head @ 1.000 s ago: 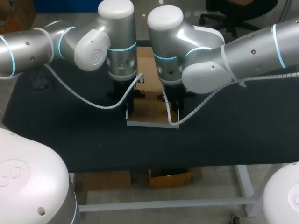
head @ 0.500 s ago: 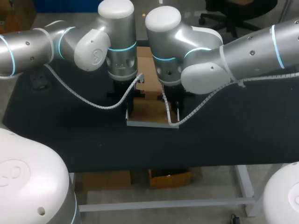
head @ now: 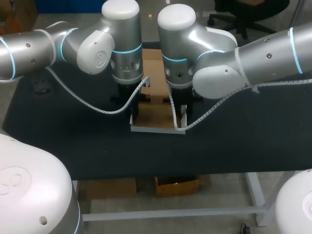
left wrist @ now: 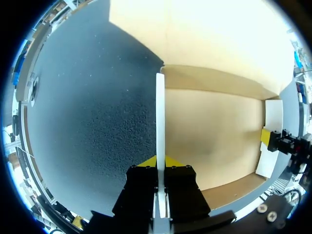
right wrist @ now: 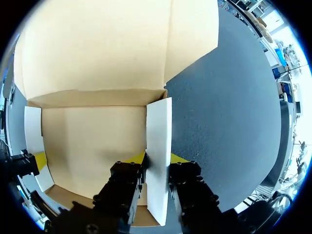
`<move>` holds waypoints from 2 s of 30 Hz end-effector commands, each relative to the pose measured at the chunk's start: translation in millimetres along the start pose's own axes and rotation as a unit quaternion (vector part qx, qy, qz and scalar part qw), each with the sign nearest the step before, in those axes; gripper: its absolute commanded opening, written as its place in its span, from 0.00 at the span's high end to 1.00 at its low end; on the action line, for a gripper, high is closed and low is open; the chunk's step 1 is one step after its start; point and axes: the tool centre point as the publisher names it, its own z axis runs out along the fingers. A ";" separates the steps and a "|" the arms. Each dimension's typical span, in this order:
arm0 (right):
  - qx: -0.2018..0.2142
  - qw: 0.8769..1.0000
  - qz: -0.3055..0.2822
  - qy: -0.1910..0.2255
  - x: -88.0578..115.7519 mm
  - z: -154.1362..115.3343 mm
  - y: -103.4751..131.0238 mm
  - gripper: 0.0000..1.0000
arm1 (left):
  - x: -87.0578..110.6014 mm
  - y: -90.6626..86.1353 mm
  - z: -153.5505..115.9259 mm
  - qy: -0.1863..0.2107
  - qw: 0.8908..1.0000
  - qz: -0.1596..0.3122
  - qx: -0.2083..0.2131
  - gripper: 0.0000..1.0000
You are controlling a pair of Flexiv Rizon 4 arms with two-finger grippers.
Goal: Assemble the packaging by folding the flat box into shape, placing the metal phone stand inside, and closing the box properly
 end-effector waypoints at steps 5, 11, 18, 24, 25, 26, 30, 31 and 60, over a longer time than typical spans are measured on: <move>-0.011 0.997 0.062 0.035 -8.7 -4.4 -8.8 0.72 | 0.8 0.1 -0.6 -0.002 1.000 0.000 0.000 1.00; -0.007 0.996 0.053 0.068 -10.7 -9.6 -10.0 0.65 | 0.8 0.1 -0.6 -0.002 1.000 0.000 0.000 1.00; 0.005 0.993 0.027 0.114 -10.7 -14.8 -10.6 0.65 | 0.8 0.1 -0.6 -0.002 1.000 0.000 0.000 1.00; 0.008 0.988 0.010 0.151 -14.2 -20.2 -11.6 0.65 | 0.8 0.1 -0.6 -0.002 1.000 0.000 0.000 1.00; 0.008 0.988 0.010 0.151 -15.1 -20.6 -11.5 0.66 | 0.8 0.1 -0.6 -0.002 1.000 0.000 0.000 1.00; 0.009 0.987 0.009 0.158 -15.8 -20.6 -11.3 0.66 | 0.8 0.1 -0.6 -0.002 1.000 0.000 0.000 1.00; 0.012 0.984 0.000 0.180 -19.0 -20.7 -10.3 0.67 | 0.8 0.1 -0.6 -0.002 1.000 0.000 0.000 1.00; 0.012 0.983 0.000 0.181 -19.0 -20.8 -10.2 0.67 | 0.8 0.1 -0.6 -0.002 1.000 0.000 0.000 1.00; 0.031 0.992 -0.002 0.121 1.0 -8.0 -7.6 0.84 | 0.8 0.1 -0.6 -0.002 1.000 0.000 0.000 1.00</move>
